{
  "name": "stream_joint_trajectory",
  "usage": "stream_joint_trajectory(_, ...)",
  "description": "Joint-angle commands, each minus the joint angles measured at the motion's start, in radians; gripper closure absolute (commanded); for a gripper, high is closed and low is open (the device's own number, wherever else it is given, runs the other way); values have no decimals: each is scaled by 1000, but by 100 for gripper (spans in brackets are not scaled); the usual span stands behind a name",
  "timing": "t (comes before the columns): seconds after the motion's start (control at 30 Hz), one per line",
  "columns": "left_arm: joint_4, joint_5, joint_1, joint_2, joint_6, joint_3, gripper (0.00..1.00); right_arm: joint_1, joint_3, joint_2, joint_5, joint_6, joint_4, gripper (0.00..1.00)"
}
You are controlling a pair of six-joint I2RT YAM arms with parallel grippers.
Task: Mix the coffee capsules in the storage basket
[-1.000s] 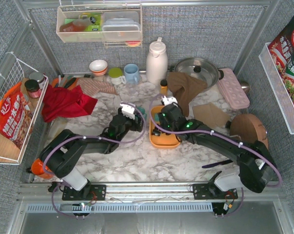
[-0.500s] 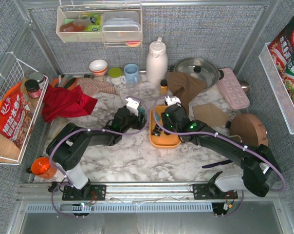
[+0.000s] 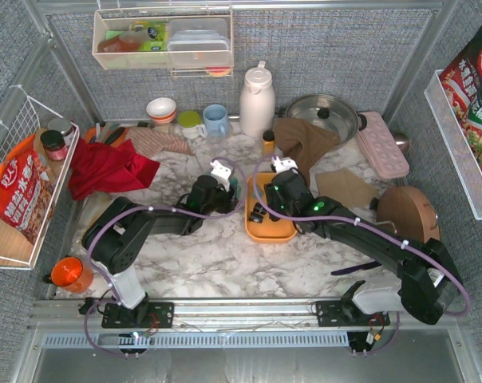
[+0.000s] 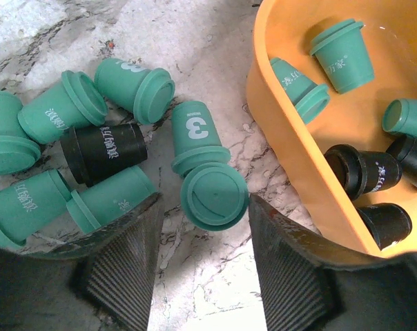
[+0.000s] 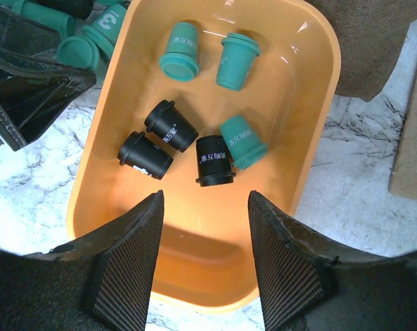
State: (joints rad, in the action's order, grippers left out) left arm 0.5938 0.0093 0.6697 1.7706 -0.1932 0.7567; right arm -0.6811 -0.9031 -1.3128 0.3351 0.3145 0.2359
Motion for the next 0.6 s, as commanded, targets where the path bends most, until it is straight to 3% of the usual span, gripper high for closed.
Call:
stream_joint_trajectory(0.0, 3, -4, -2, -6, 11, -3, 42, 0, 0, 4, -5, 11, 3, 44)
stream_joint_trajectory(0.57, 127, 9, -2, -78, 35, -90, 58, -1, -9, -2, -23, 17, 11, 44)
